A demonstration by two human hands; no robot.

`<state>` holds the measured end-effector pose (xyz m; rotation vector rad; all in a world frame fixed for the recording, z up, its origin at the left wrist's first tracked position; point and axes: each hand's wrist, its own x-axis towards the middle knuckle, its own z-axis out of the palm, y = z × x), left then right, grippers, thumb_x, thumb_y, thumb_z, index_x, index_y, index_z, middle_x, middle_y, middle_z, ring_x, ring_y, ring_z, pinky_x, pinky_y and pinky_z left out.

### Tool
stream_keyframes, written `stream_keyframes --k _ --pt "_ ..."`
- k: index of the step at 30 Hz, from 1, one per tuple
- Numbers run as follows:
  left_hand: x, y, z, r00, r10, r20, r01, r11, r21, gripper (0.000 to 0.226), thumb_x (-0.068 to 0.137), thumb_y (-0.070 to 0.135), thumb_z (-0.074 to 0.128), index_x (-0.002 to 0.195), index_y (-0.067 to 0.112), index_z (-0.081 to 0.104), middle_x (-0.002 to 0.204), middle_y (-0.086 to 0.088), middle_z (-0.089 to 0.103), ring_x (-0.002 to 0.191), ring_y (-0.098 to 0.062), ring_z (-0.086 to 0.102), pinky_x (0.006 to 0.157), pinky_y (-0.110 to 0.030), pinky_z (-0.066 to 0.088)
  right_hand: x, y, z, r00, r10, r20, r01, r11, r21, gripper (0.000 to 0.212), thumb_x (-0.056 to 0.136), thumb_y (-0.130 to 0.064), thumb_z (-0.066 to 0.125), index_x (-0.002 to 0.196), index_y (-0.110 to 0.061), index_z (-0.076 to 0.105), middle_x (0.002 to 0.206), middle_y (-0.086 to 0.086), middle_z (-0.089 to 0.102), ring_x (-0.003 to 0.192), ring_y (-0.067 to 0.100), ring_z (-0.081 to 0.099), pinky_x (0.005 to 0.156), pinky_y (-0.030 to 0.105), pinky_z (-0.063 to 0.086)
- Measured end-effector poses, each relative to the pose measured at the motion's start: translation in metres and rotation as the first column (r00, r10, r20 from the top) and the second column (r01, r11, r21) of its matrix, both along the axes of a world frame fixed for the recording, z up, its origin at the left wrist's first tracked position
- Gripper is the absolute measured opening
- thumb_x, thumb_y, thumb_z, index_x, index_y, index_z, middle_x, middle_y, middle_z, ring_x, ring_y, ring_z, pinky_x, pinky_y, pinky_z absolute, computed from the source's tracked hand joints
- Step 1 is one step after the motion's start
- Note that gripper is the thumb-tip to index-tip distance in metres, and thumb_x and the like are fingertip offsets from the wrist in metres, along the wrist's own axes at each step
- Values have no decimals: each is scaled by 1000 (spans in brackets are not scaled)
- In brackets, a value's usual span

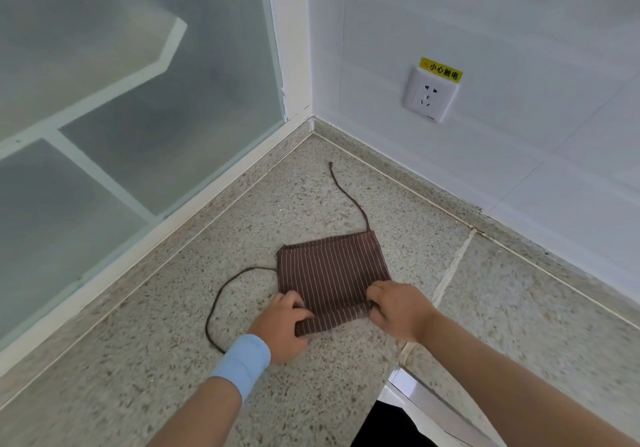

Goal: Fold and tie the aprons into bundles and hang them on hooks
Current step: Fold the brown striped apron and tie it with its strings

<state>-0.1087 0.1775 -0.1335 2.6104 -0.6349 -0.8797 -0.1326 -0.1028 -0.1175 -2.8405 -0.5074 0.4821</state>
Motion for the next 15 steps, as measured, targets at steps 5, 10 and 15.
stream_keyframes --k 5,10,15 --pt "25 5 10 986 133 -96 -129 991 45 44 84 41 54 122 24 68 138 15 45 131 -14 33 115 -39 25 16 -11 7 987 -120 -104 135 979 156 17 99 -39 46 96 -23 53 120 -3 55 90 13 58 83 28 50" --pt "63 1 27 901 359 -244 -362 932 36 35 90 42 56 118 22 65 116 6 63 110 -22 60 86 -34 48 53 -12 0 974 -216 -66 222 971 87 34 103 -47 39 115 -18 53 133 -1 49 85 19 64 74 34 56" --pt "90 2 13 843 511 -168 -519 855 -6 39 92 42 59 92 5 67 93 -14 70 87 -29 67 71 -32 48 95 -3 -8 953 -288 -94 281 957 -78 39 103 -51 35 115 -18 51 109 1 60 84 21 63 70 35 52"
